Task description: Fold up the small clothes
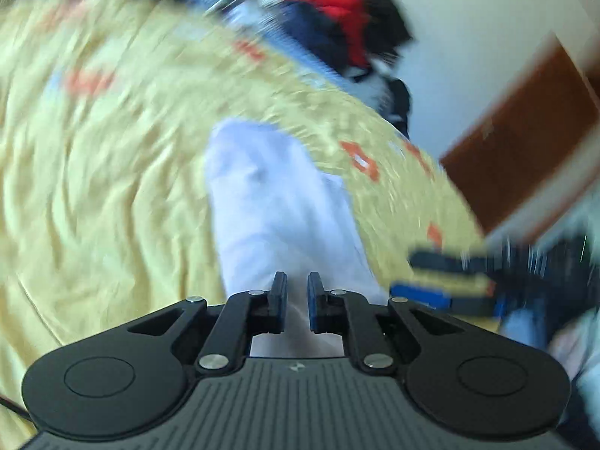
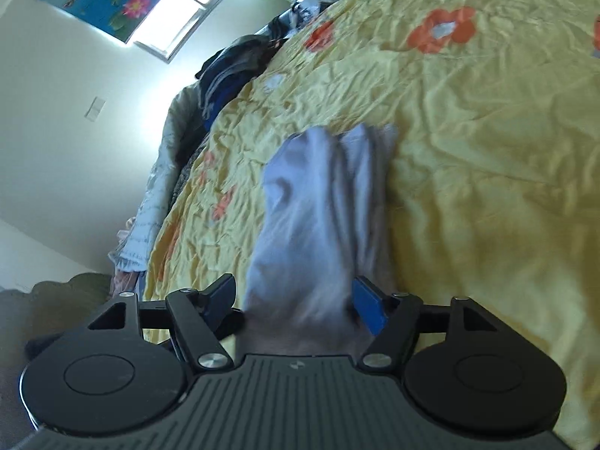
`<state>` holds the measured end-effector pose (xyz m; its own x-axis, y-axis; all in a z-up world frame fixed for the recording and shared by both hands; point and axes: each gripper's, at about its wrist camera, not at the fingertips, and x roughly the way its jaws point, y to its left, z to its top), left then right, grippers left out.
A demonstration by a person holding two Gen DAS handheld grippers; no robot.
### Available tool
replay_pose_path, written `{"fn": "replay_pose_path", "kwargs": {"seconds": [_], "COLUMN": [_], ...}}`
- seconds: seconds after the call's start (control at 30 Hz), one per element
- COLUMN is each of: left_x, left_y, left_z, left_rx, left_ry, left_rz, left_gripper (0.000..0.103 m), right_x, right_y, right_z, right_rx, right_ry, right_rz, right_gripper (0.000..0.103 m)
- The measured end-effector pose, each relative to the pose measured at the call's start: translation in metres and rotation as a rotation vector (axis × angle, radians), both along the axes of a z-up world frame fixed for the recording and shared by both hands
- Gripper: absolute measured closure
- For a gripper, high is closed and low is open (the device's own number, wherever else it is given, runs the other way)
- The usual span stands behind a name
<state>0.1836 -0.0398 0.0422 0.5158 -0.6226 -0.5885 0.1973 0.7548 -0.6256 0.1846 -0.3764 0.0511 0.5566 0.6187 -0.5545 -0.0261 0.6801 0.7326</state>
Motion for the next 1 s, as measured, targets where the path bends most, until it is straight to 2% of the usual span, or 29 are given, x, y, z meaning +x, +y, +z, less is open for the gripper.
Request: {"fn": "replay_pose_path", "kwargs": {"seconds": [0.07, 0.1, 0.2, 0.27, 0.3, 0.33, 0.37, 0.4, 0.43, 0.5, 0.57, 0.63, 0.7, 0.77, 0.83, 0.9, 0.93, 0.97, 1.0], "left_x": [0.024, 0.033, 0.056, 0.061, 0.061, 0.061, 0.063, 0.065, 0.066, 0.073, 0.076, 0.081, 0.089, 0.100, 0.105, 0.103, 0.101, 0.100, 0.097], "left_y": [0.004, 0.002, -0.005, -0.001, 0.001, 0.004, 0.008, 0.011, 0.014, 0.018, 0.018, 0.013, 0.009, 0.006, 0.003, -0.001, -0.004, -0.008, -0.009], "left_z": [-0.012, -0.014, -0.011, -0.004, 0.000, 0.001, -0.003, -0.007, -0.013, -0.028, -0.033, -0.033, -0.035, -0.041, -0.043, -0.039, -0.033, -0.026, -0.018], "left_rx": [-0.071, -0.084, -0.074, -0.113, -0.132, -0.150, -0.160, -0.153, -0.140, -0.157, -0.216, -0.215, -0.230, -0.238, -0.195, -0.146, -0.114, -0.083, -0.058], "left_ry": [0.093, 0.112, 0.145, 0.134, 0.122, 0.117, 0.121, 0.131, 0.145, 0.217, 0.228, 0.218, 0.222, 0.253, 0.269, 0.235, 0.207, 0.176, 0.141], "left_rz": [-0.001, -0.005, -0.005, 0.007, 0.005, 0.004, 0.021, 0.050, 0.073, 0.082, 0.071, 0.054, 0.053, 0.055, 0.047, 0.023, 0.010, -0.003, -0.014], "left_gripper": [0.092, 0.092, 0.092, 0.087, 0.081, 0.063, 0.039, 0.033, 0.033, 0.035, 0.035, 0.035, 0.042, 0.062, 0.084, 0.088, 0.089, 0.089, 0.090], "right_x": [0.013, 0.021, 0.045, 0.057, 0.062, 0.066, 0.067, 0.068, 0.069, 0.072, 0.077, 0.084, 0.092, 0.098, 0.101, 0.099, 0.099, 0.098, 0.096], "right_y": [-0.011, -0.015, -0.014, -0.011, -0.011, -0.012, -0.011, -0.011, -0.010, -0.009, -0.008, -0.007, -0.007, -0.006, 0.000, 0.010, 0.016, 0.021, 0.023], "right_z": [-0.010, -0.014, -0.023, -0.026, -0.029, -0.033, -0.034, -0.035, -0.037, -0.037, -0.039, -0.041, -0.045, -0.046, -0.044, -0.040, -0.038, -0.038, -0.039], "right_rx": [-0.007, -0.005, -0.039, -0.082, -0.060, -0.027, 0.003, 0.023, 0.041, 0.075, 0.111, 0.147, 0.185, 0.207, 0.186, 0.133, 0.078, 0.021, 0.019], "right_ry": [0.049, 0.069, 0.093, 0.096, 0.112, 0.127, 0.135, 0.137, 0.134, 0.135, 0.146, 0.156, 0.165, 0.175, 0.168, 0.137, 0.143, 0.162, 0.158], "right_rz": [-0.024, -0.023, -0.014, -0.028, -0.017, -0.007, 0.003, 0.011, 0.018, 0.023, 0.024, 0.025, 0.018, 0.004, 0.014, 0.033, 0.040, 0.039, 0.037], "right_gripper": [0.032, 0.032, 0.031, 0.031, 0.030, 0.028, 0.023, 0.021, 0.019, 0.016, 0.016, 0.014, 0.014, 0.015, 0.015, 0.033, 0.063, 0.079, 0.080]}}
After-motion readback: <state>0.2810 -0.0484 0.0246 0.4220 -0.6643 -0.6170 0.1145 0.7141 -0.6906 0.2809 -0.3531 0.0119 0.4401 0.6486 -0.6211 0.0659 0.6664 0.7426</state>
